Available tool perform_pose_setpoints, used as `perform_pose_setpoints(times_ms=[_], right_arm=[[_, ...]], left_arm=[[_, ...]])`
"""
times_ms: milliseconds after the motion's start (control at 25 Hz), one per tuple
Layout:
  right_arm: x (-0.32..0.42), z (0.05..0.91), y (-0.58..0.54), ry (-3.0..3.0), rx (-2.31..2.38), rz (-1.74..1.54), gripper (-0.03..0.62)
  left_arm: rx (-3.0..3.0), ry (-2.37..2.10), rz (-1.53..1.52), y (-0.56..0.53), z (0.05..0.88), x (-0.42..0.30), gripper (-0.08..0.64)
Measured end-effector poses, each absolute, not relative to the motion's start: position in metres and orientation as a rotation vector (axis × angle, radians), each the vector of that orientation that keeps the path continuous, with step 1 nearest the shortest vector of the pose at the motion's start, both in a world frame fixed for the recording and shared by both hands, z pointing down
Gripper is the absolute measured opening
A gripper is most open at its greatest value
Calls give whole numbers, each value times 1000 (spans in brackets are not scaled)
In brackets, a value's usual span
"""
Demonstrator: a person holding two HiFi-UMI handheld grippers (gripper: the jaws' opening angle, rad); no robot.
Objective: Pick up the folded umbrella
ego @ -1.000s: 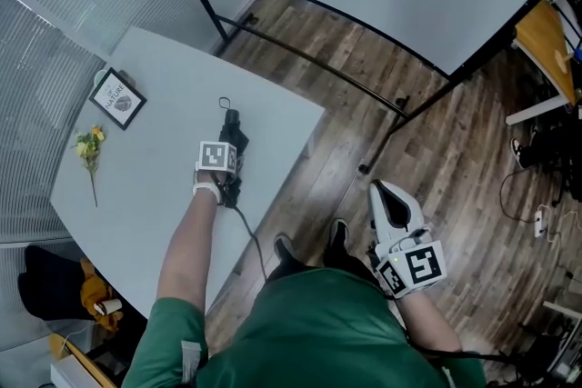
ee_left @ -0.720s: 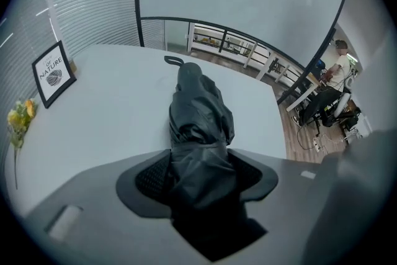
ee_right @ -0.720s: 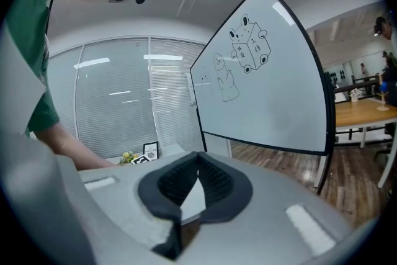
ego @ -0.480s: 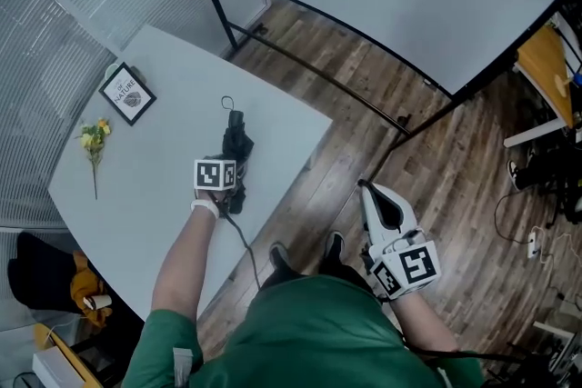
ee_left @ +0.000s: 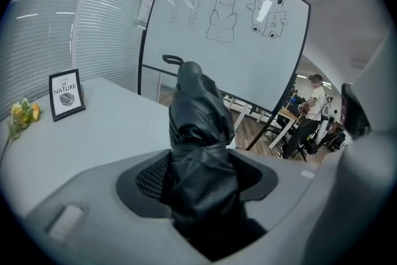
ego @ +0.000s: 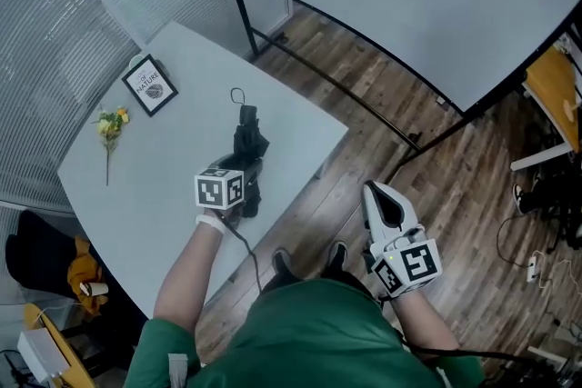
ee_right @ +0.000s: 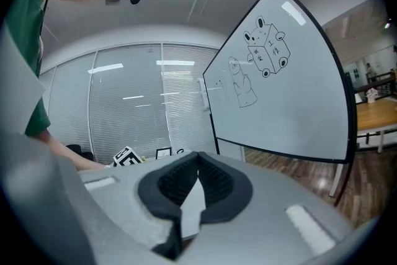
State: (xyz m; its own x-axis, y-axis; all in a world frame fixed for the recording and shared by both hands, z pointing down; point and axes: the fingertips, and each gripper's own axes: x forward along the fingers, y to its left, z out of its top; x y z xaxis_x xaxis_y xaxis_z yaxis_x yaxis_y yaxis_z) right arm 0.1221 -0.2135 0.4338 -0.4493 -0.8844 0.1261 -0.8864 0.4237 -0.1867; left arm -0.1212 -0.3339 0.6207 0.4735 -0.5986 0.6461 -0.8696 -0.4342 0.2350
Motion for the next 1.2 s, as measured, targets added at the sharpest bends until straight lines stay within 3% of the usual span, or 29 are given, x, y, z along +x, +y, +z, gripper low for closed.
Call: perform_pose_setpoints(times_ms=[680,1200], right_arm=[[97,398,-204,-2760,1580,256,3],[89,374,-208,-2814,1562,178,3]], left_arm=[[2420,-1276,242,-260,466,-102,284],[2544,-1310,123,-235,405,-98,282]])
